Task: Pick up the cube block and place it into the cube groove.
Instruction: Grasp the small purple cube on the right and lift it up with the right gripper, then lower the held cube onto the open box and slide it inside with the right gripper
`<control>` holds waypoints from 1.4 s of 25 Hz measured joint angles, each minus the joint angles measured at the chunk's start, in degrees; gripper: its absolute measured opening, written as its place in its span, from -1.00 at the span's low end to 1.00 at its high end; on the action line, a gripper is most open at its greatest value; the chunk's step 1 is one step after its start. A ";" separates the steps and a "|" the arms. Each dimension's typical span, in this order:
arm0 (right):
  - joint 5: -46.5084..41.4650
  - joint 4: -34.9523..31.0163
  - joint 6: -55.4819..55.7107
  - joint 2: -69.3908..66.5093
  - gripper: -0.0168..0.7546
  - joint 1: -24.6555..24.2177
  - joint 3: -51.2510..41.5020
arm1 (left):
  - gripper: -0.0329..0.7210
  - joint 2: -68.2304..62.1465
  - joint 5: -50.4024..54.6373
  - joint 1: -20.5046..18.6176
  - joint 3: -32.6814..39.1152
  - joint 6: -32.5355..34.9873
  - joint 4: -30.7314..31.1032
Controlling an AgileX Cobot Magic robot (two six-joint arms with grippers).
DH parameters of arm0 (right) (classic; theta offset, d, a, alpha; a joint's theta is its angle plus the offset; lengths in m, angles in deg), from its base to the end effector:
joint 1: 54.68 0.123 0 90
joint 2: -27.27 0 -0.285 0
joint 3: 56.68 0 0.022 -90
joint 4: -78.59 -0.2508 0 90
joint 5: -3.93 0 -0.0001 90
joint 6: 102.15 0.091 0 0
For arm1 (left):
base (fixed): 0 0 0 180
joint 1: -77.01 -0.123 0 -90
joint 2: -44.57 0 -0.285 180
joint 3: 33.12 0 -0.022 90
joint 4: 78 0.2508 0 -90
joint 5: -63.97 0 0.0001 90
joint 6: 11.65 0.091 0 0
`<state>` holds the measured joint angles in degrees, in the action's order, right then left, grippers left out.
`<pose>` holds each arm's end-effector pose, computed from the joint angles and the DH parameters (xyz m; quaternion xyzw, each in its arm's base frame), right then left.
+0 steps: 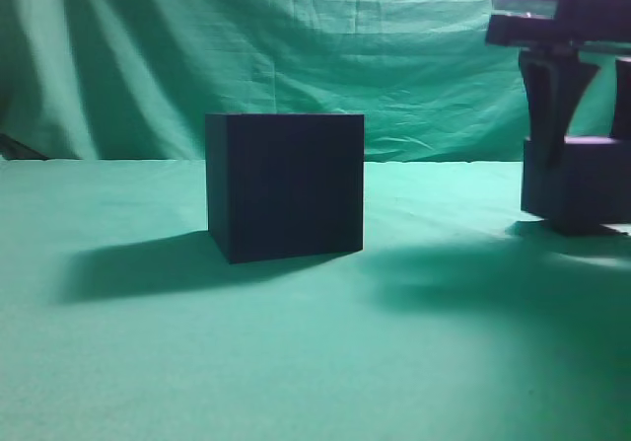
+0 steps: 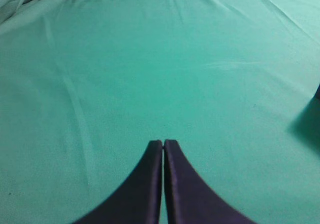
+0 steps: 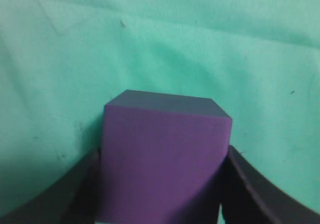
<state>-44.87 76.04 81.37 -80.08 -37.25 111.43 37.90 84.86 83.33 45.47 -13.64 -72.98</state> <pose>0.3172 0.1028 0.2027 -0.1077 0.9885 0.0368 0.0991 0.0524 -0.0029 0.1735 0.0535 0.7972 -0.0065 0.6013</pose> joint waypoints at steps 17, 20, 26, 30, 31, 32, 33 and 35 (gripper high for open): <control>-17.16 -0.43 2.90 -1.14 0.16 24.24 25.55 | -0.91 0.00 0.00 0.00 0.00 0.00 0.00; -14.99 -0.57 3.26 -2.94 0.16 26.30 25.55 | -0.91 0.00 0.00 0.00 0.00 0.00 0.00; -14.55 -0.87 3.87 -5.90 0.16 26.43 25.55 | -0.91 0.00 0.00 0.00 0.00 0.00 0.00; -14.45 -0.91 4.61 -6.25 0.16 26.43 25.78 | -0.91 0.00 0.00 0.00 0.00 0.00 0.00; -14.45 -0.91 5.01 -6.36 0.16 26.43 25.90 | -0.91 0.00 0.00 0.00 0.00 0.00 0.00; -14.45 -0.91 5.31 -6.50 0.16 26.43 26.01 | -0.91 0.00 0.00 0.00 0.00 0.00 0.00; -14.45 -0.91 5.59 -6.77 0.16 26.43 26.09 | -0.91 0.00 0.00 0.00 0.00 0.00 0.00; -14.80 -0.91 6.52 -7.03 0.16 26.43 26.27 | -0.91 0.00 0.00 0.00 0.00 0.00 0.00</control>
<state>-59.66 75.13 87.89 -87.11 -10.82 137.71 37.90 84.86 83.33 45.47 -13.64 -72.98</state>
